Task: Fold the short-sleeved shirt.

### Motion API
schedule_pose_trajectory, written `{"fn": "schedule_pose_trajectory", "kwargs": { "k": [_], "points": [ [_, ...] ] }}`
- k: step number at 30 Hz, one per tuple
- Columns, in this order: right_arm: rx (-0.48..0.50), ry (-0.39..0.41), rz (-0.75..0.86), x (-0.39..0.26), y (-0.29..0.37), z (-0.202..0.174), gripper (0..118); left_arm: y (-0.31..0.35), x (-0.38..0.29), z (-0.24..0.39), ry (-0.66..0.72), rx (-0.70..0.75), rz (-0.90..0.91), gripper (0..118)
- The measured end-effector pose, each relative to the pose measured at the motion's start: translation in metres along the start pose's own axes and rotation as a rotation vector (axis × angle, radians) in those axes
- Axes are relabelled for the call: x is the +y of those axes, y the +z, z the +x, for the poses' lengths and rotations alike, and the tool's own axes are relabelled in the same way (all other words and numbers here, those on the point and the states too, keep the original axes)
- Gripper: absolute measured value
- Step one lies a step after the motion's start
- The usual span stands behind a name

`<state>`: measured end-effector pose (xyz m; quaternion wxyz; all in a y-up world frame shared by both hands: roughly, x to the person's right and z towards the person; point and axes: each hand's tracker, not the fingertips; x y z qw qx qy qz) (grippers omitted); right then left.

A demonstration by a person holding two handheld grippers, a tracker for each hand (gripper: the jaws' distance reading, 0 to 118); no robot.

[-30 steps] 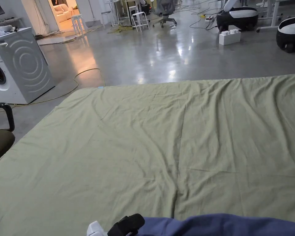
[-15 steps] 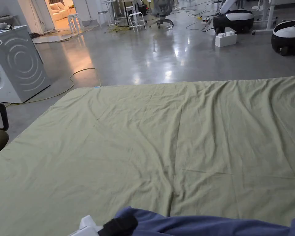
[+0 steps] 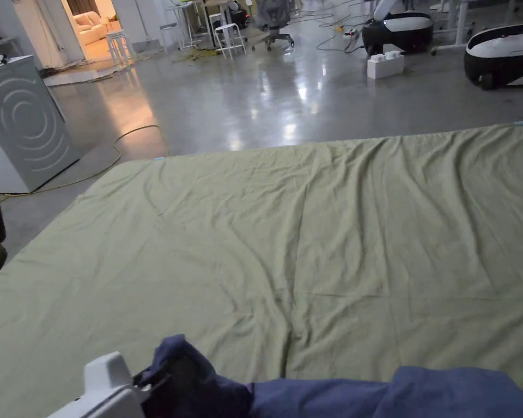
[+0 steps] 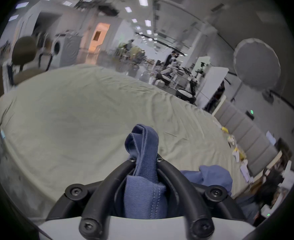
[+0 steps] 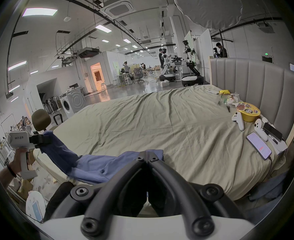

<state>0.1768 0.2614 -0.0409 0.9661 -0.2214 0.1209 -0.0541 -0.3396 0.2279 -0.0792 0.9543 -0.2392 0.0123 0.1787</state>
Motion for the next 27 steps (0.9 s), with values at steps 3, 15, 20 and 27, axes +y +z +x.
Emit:
{"fn": "schedule_pose_trajectory", "kwargs": {
  "k": [3,15,20,27],
  "points": [
    [-0.023,0.016,0.008,-0.001,0.010,0.004,0,-0.040,-0.031,0.066,-0.030,-0.094,-0.092,10],
    [-0.137,-0.037,-0.023,-0.025,0.031,0.042,0,-0.105,-0.079,0.139,-0.067,-0.245,-0.257,88],
    [-0.062,-0.096,0.011,-0.027,0.033,0.045,0,-0.065,-0.059,0.089,0.166,-0.172,-0.074,60],
    [-0.061,-0.088,0.004,-0.024,0.032,0.037,0,-0.110,-0.100,0.087,0.309,-0.281,-0.298,2]
  ]
}}
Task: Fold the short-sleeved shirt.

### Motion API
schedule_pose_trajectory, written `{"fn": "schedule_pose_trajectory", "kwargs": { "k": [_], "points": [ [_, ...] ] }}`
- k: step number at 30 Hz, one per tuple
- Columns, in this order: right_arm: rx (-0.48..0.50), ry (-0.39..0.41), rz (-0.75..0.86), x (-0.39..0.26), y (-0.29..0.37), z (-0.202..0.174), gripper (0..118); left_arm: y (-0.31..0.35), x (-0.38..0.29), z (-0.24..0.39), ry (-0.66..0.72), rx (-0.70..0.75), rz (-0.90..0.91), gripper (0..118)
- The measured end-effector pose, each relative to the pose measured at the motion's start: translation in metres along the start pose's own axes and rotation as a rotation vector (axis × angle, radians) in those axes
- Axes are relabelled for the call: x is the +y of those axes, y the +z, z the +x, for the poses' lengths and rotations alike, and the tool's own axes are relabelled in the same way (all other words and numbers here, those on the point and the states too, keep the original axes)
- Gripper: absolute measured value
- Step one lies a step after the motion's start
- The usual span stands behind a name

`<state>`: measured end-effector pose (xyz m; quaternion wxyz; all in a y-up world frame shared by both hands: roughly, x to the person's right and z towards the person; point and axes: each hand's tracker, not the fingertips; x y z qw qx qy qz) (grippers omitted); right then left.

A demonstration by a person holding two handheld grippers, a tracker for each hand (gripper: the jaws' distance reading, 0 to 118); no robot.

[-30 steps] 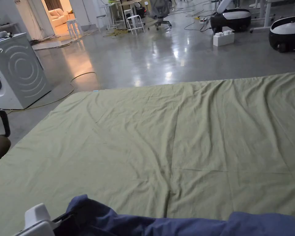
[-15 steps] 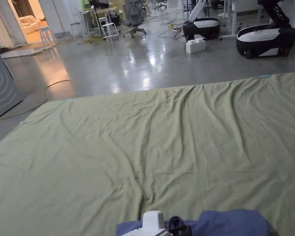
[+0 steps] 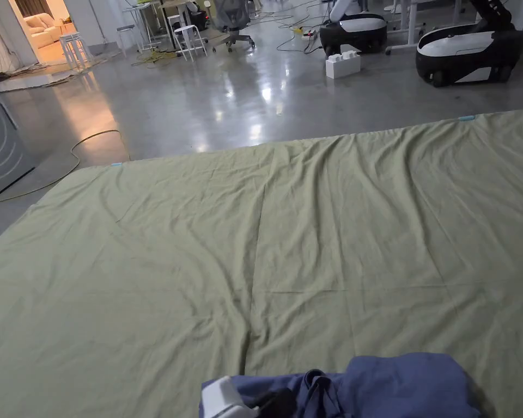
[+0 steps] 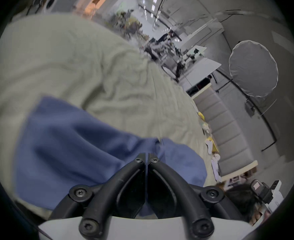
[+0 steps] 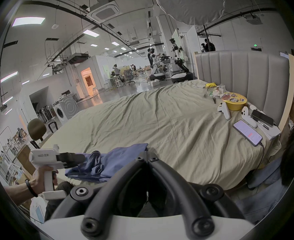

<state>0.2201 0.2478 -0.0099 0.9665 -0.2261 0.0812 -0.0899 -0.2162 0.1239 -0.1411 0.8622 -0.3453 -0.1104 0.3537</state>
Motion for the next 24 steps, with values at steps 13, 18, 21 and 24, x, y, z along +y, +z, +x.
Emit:
{"fn": "schedule_pose_trajectory", "kwargs": {
  "k": [13,18,21,24],
  "points": [
    [0.015,0.006,-0.006,0.002,-0.002,-0.009,0,0.031,0.015,-0.019,-0.041,-0.011,0.067,73],
    [0.142,-0.111,-0.004,0.003,-0.010,-0.008,0,0.088,0.051,-0.082,0.149,0.006,0.110,91],
    [0.159,-0.133,0.004,0.003,-0.011,-0.010,0,0.090,0.055,-0.114,0.234,0.058,0.099,91],
    [0.150,-0.087,-0.006,0.003,-0.011,-0.015,0,0.072,0.049,-0.135,0.350,0.024,0.048,90]
  ]
}}
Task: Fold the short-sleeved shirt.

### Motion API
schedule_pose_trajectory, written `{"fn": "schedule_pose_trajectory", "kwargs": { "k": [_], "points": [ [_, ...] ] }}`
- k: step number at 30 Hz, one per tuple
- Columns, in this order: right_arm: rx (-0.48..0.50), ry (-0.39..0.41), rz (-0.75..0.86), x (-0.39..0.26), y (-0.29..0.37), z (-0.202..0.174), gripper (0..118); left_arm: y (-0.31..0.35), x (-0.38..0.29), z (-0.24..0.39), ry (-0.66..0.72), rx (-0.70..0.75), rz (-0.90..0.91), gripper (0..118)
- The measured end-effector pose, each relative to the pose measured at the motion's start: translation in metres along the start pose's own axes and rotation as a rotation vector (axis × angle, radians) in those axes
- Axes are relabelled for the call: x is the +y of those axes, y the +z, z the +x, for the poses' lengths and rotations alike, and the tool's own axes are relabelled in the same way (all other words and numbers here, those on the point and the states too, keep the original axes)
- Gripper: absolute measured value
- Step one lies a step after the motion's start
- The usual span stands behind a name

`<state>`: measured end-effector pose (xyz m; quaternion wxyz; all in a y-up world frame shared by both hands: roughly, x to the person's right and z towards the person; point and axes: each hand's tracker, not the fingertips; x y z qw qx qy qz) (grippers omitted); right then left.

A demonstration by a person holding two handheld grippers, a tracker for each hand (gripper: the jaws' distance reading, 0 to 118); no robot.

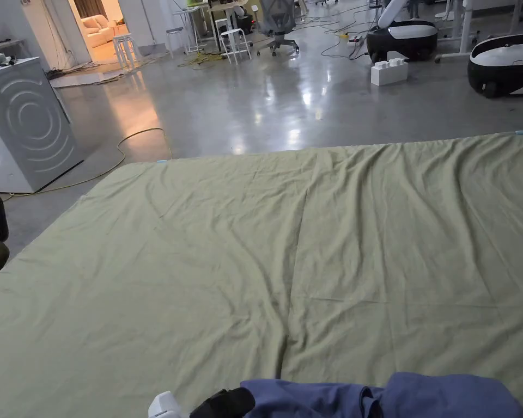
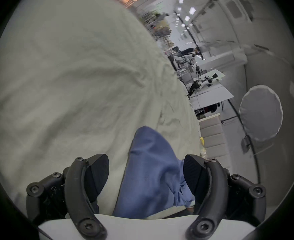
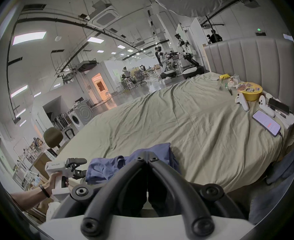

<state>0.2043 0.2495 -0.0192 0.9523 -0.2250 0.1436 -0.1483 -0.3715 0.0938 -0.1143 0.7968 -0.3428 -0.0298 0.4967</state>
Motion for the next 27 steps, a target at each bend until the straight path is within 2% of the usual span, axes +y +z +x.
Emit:
{"fn": "schedule_pose_trajectory", "kwargs": {
  "k": [2,3,5,7,8,12,13,14,17,18,20,23,27],
  "points": [
    [-0.006,0.022,-0.006,0.000,0.001,-0.003,0,-0.010,-0.005,-0.005,0.066,-0.086,-0.001,85],
    [-0.006,0.026,-0.009,0.000,0.001,-0.003,0,-0.016,-0.008,-0.005,0.104,-0.145,0.007,79],
    [-0.007,0.023,-0.012,0.000,0.001,-0.003,0,-0.030,-0.011,-0.006,0.166,-0.135,-0.026,63],
    [-0.011,0.019,-0.011,0.000,0.002,-0.003,0,-0.037,-0.016,0.002,0.078,-0.040,-0.039,16],
    [-0.017,0.020,-0.012,0.000,0.002,-0.003,0,-0.036,-0.018,0.007,0.030,0.007,-0.038,16],
    [-0.028,0.033,-0.008,0.001,0.003,-0.003,0,-0.011,-0.005,0.014,0.056,-0.055,-0.005,16],
    [-0.029,0.033,-0.008,0.001,0.003,-0.003,0,-0.002,0.000,0.019,0.024,-0.063,0.000,16],
    [0.008,0.076,0.022,0.011,0.004,-0.013,0,0.014,0.007,0.025,-0.029,-0.044,0.036,16],
    [0.003,0.071,0.049,0.005,0.009,-0.017,0,0.062,0.032,0.039,-0.110,-0.007,0.103,16],
    [-0.010,0.062,0.039,0.002,0.004,-0.003,0,0.077,0.037,0.048,-0.155,0.021,0.132,16],
    [-0.003,0.044,0.044,-0.005,0.002,0.000,0,0.093,0.035,0.074,-0.251,0.031,0.149,16],
    [0.034,0.021,0.049,-0.004,-0.003,-0.006,0,0.078,0.004,0.124,-0.435,0.056,0.100,16],
    [0.000,0.031,0.040,-0.011,0.010,-0.001,0,0.010,-0.057,0.169,-0.466,0.027,0.055,16]
  ]
}}
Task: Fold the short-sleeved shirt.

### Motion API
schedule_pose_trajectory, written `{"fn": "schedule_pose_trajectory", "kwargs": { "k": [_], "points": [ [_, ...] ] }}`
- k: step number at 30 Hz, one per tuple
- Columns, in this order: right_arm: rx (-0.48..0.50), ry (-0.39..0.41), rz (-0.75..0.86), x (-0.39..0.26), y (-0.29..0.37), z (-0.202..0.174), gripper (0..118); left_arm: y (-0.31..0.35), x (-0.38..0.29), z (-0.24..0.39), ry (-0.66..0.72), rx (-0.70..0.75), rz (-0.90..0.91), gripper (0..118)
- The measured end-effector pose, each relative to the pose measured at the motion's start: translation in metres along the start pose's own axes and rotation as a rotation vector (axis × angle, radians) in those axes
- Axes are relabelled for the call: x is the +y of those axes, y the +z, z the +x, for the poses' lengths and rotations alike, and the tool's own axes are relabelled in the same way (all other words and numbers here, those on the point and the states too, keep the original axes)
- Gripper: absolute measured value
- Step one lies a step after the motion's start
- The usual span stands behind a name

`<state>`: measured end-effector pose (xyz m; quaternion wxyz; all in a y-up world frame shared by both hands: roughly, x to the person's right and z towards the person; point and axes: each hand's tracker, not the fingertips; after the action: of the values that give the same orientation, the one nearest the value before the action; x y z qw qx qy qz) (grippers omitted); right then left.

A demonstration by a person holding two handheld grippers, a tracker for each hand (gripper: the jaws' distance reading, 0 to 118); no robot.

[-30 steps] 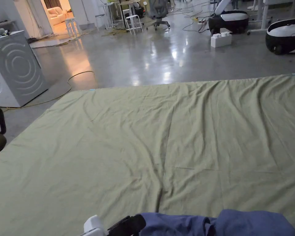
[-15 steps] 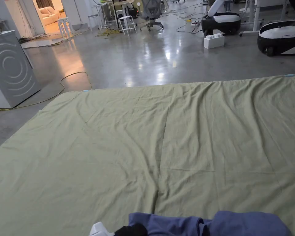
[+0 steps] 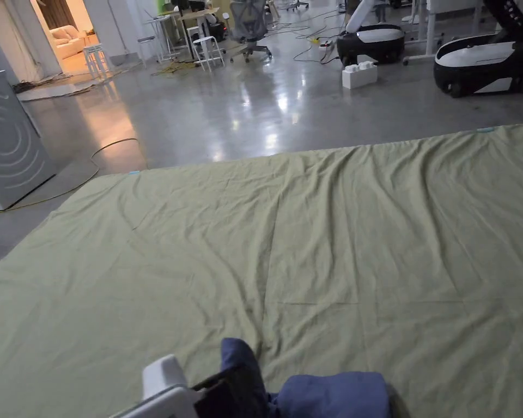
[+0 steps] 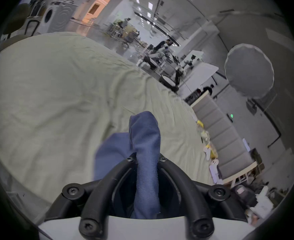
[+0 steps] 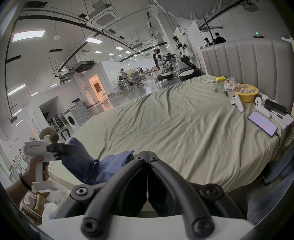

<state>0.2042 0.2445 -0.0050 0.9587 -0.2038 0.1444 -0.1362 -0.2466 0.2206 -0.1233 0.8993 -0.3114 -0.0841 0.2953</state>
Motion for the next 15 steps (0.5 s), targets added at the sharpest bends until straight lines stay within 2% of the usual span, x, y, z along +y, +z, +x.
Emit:
{"fn": "schedule_pose_trajectory", "kwargs": {
  "k": [3,5,6,7,9,10,13,14,15],
  "points": [
    [-0.026,0.011,-0.009,0.000,0.011,0.007,0,-0.061,-0.033,0.036,-0.089,0.056,-0.118,16],
    [-0.059,0.013,-0.002,-0.005,0.021,0.012,0,-0.090,-0.048,0.046,-0.054,0.031,-0.180,17],
    [-0.073,-0.009,0.000,-0.008,0.024,0.016,0,-0.103,-0.054,0.050,-0.010,0.002,-0.220,23],
    [-0.083,-0.038,-0.001,-0.008,0.022,0.022,0,-0.113,-0.058,0.051,0.018,-0.018,-0.251,35],
    [-0.099,-0.066,-0.004,-0.015,0.025,0.029,0,-0.121,-0.058,0.051,0.048,-0.021,-0.305,72],
    [-0.104,-0.065,-0.007,-0.017,0.027,0.030,0,-0.116,-0.055,0.053,0.034,-0.022,-0.278,75],
    [-0.121,-0.057,-0.014,-0.017,0.026,0.034,0,-0.081,-0.035,0.052,-0.008,-0.119,-0.134,74],
    [-0.116,-0.064,-0.018,-0.017,0.026,0.037,0,-0.068,-0.030,0.049,0.012,-0.115,-0.086,73],
    [-0.110,-0.073,-0.024,-0.017,0.024,0.039,0,-0.061,-0.027,0.045,0.040,-0.098,-0.062,66]
  ]
}}
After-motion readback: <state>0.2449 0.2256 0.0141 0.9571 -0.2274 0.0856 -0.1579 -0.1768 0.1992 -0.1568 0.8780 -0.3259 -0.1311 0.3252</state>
